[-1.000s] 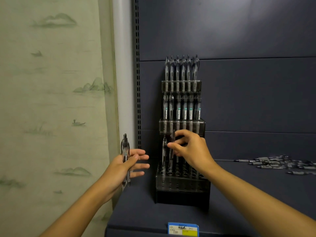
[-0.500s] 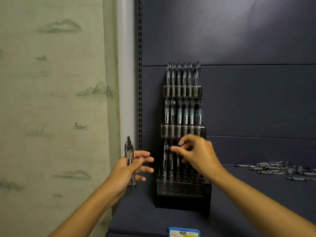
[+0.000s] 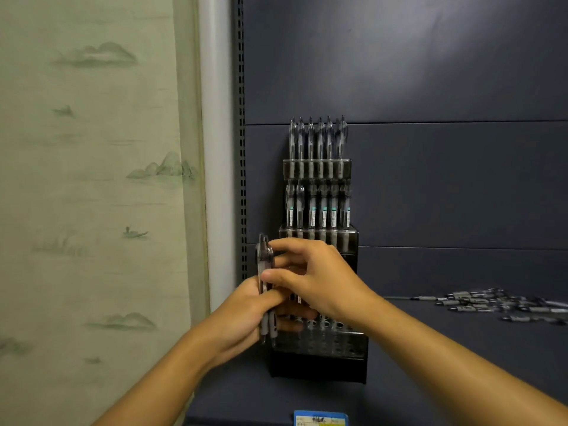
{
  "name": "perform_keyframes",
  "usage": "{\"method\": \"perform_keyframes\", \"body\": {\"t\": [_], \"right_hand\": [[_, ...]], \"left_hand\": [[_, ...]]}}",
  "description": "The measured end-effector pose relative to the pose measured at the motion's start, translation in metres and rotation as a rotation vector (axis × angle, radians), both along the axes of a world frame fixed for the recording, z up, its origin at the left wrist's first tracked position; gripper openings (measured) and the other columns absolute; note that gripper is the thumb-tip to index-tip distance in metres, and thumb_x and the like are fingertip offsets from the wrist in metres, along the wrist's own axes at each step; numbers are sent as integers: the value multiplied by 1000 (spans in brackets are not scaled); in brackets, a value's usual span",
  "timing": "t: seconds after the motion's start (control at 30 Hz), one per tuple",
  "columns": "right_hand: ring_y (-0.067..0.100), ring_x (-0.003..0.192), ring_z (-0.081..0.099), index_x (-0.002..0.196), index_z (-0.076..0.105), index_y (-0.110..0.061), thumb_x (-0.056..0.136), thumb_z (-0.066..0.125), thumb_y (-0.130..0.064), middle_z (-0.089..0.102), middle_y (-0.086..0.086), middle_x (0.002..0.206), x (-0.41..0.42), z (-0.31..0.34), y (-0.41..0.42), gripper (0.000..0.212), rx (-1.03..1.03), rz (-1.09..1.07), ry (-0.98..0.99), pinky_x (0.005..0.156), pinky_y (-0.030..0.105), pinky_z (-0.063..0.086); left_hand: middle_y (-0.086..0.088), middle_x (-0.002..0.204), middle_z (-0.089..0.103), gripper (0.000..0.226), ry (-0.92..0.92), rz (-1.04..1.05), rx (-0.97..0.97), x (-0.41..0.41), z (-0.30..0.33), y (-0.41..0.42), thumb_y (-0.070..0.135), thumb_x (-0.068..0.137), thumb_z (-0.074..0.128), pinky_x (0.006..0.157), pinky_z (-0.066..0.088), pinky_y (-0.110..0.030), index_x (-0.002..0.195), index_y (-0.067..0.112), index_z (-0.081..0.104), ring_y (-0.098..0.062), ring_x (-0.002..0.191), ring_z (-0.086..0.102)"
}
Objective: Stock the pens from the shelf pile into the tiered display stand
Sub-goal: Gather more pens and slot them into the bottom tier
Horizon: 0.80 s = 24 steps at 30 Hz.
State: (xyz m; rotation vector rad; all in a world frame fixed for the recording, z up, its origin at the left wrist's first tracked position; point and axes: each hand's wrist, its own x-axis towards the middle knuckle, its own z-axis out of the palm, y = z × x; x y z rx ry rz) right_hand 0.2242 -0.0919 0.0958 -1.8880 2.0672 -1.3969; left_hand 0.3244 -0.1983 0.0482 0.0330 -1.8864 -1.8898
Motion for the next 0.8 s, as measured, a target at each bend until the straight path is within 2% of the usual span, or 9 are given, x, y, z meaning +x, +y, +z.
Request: {"method": "perform_keyframes", "body": {"t": [0.13, 0.2, 0.3, 0.37, 0.5, 0.63, 0.8], "right_hand": [[1, 100, 68, 127, 63, -25, 86, 75, -29, 75, -10, 96, -8, -5, -1, 43, -38, -15, -94, 96, 31, 54], [7, 96, 71, 122, 66, -24, 89, 71, -24, 75, -4, 96, -11, -7, -2, 34, -73, 11, -183, 90, 35, 58], [9, 88, 73, 112, 69, -28, 91, 69, -20, 75, 1, 96, -16, 0, 0, 22, -154, 30, -245, 79, 28, 60], [9, 93, 72, 110, 67, -33, 92, 68, -20, 76, 1, 96, -24, 9, 2, 23, -233, -5, -228, 82, 30, 59], [12, 86, 73, 125, 66, -20, 90, 71, -20, 76, 2, 96, -44, 24, 6, 35, -318, -72, -346, 78, 35, 62], [12, 84, 74, 134, 61, -19, 90, 72, -23, 75, -1, 100, -60, 18, 6, 46, -270, -159, -334, 81, 36, 62], [10, 91, 71, 133, 61, -15, 91, 70, -19, 71, -6, 98, -69, -7, 5, 43, -242, -247, -324, 78, 33, 62]], "left_hand": [[-15, 113, 72, 35, -1, -30, -9, -2, -3, -1, 23, 95, 49, 83, 59, -38, 127, 12, 58, -32, 104, 71], [-12, 119, 71, 37, -17, -46, -9, -2, -5, -3, 25, 93, 50, 87, 58, -38, 125, 11, 59, -32, 108, 69], [-11, 124, 69, 38, -11, -22, 19, -2, -7, -10, 26, 93, 47, 91, 58, -39, 127, 12, 58, -31, 111, 68], [-10, 121, 71, 36, 18, 72, 27, -2, -9, -19, 25, 93, 47, 88, 59, -36, 124, 13, 59, -29, 107, 70], [-12, 114, 73, 25, 47, 313, 32, 2, -20, -45, 14, 100, 45, 75, 61, -26, 116, 10, 64, -23, 95, 74], [-10, 111, 74, 24, -12, 385, 97, 12, -34, -63, 12, 102, 45, 73, 61, -26, 114, 12, 66, -22, 92, 74], [-7, 108, 75, 23, -61, 426, 69, 13, -43, -66, 13, 102, 46, 73, 61, -26, 113, 14, 66, -21, 93, 74]]}}
